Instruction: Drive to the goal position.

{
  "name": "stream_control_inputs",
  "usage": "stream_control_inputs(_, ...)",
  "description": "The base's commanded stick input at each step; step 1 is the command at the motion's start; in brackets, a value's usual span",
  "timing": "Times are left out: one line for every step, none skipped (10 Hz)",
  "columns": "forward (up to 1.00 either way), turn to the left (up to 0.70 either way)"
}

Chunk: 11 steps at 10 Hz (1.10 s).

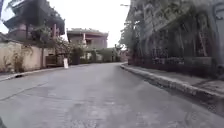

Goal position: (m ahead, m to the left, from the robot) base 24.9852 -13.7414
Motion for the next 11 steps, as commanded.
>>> stream_control_inputs(1.0, 0.0)
stream_control_inputs(1.0, 0.0)
stream_control_inputs(1.0, 0.0)
stream_control_inputs(1.0, 0.0)
stream_control_inputs(1.0, 0.0)
stream_control_inputs(1.0, 0.0)
stream_control_inputs(1.0, 0.0)
stream_control_inputs(1.0, 0.0)
stream_control_inputs(1.0, 0.0)
stream_control_inputs(1.0, 0.0)
stream_control_inputs(1.0, 0.0)
